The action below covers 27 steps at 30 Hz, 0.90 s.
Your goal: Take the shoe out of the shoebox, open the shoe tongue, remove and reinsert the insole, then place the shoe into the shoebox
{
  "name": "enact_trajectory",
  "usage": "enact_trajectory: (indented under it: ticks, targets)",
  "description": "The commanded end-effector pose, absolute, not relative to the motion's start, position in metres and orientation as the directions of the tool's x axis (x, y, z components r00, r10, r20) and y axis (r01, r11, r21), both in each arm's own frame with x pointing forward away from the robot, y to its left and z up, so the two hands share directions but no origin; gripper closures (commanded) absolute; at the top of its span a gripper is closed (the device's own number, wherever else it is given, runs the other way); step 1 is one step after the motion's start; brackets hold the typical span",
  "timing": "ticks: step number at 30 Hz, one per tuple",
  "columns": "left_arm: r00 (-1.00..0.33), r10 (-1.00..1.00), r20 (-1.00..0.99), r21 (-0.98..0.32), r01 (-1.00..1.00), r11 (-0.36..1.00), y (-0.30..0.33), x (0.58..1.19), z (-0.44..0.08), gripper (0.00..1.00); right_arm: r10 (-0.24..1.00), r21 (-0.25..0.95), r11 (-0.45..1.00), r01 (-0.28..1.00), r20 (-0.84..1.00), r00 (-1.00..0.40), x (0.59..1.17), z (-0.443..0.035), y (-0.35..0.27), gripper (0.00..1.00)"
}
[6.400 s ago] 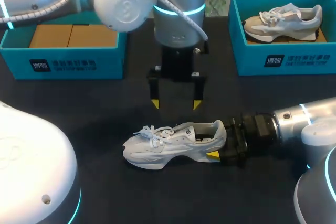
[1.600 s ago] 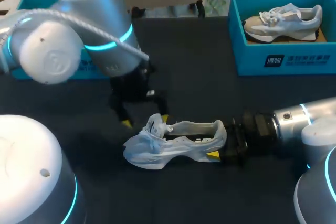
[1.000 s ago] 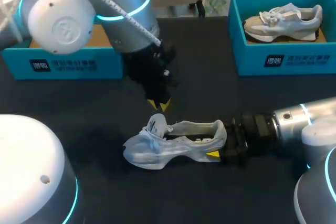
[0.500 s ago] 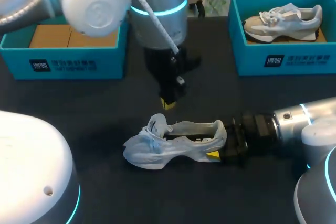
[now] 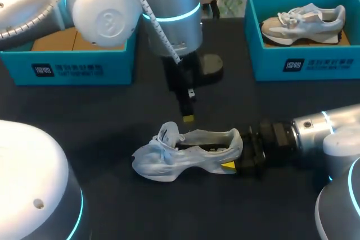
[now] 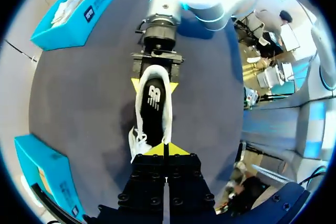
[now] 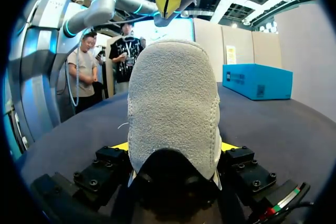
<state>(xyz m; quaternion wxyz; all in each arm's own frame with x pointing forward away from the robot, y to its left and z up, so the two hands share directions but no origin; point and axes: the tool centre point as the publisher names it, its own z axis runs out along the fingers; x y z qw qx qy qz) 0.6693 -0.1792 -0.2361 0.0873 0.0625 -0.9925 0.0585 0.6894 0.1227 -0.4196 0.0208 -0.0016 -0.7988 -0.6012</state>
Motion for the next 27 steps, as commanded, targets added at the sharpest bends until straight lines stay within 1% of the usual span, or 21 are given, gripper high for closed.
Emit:
enact_trajectory:
  ticks: [1,2,3,8,9,27]
  targets:
    - [-0.985,0.017,0.174,-0.163,-0.012,0.987,-0.181,0.669,-0.262,1.00,-0.022,0.960,0.279,0.028,0.035,-0.999,0.690,-0.421,0.122,1.00]
    - [-0.982,0.001,0.191,-0.144,-0.027,0.989,-0.184,0.673,-0.269,1.00,-0.022,0.960,0.279,0.028,0.035,-0.999,0.690,-0.421,0.122,1.00]
    - [-0.984,0.044,0.171,-0.161,0.016,0.987,-0.185,0.672,-0.274,1.00,-0.022,0.960,0.279,0.028,0.035,-0.999,0.690,-0.421,0.122,1.00]
    - [-0.978,0.111,0.177,-0.188,0.077,0.979,-0.190,0.673,-0.293,1.00,-0.022,0.960,0.279,0.028,0.035,-0.999,0.690,-0.421,0.122,1.00]
    - [-0.981,0.103,0.167,-0.170,0.074,0.983,-0.192,0.674,-0.296,1.00,-0.022,0.960,0.279,0.028,0.035,-0.999,0.690,-0.421,0.122,1.00]
    - [-0.981,0.103,0.167,-0.170,0.074,0.983,-0.192,0.674,-0.296,1.00,-0.022,0.960,0.279,0.028,0.035,-0.999,0.690,-0.421,0.122,1.00]
